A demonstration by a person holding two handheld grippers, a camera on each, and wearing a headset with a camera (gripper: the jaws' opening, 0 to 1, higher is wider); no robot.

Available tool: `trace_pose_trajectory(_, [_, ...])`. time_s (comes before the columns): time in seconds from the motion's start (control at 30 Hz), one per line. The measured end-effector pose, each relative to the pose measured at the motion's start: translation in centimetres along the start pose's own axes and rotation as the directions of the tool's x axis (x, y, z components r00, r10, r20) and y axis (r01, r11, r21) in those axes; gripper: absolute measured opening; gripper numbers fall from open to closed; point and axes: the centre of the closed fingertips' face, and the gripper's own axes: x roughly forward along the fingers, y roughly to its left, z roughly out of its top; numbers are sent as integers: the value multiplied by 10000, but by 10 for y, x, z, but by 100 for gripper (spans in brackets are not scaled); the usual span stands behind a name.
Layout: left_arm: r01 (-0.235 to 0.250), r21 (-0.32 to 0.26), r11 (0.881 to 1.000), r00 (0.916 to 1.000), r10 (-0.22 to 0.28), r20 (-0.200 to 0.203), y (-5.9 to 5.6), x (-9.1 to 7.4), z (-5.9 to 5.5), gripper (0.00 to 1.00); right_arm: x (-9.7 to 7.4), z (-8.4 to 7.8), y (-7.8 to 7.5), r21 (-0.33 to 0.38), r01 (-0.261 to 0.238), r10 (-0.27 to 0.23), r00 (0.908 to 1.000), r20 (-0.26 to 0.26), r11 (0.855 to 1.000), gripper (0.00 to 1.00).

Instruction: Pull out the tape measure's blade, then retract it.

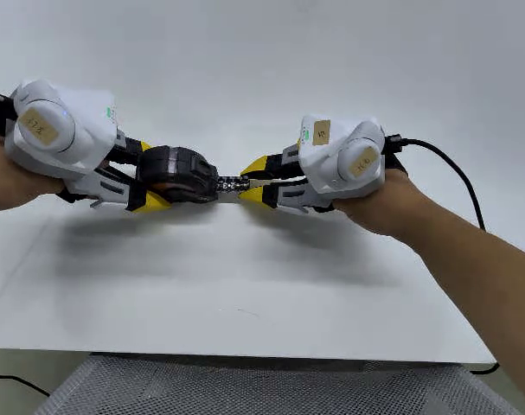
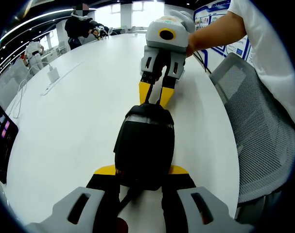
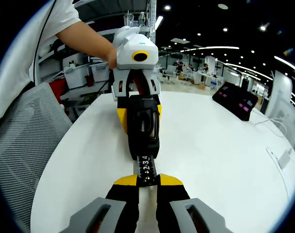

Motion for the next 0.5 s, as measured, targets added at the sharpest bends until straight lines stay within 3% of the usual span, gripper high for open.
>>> trace_pose_trajectory(0.5, [-16,9,10000,9999,16,-122,-1,0,0,28,-19,-10,-2,-65,74,-76,9995,-313,10000,8])
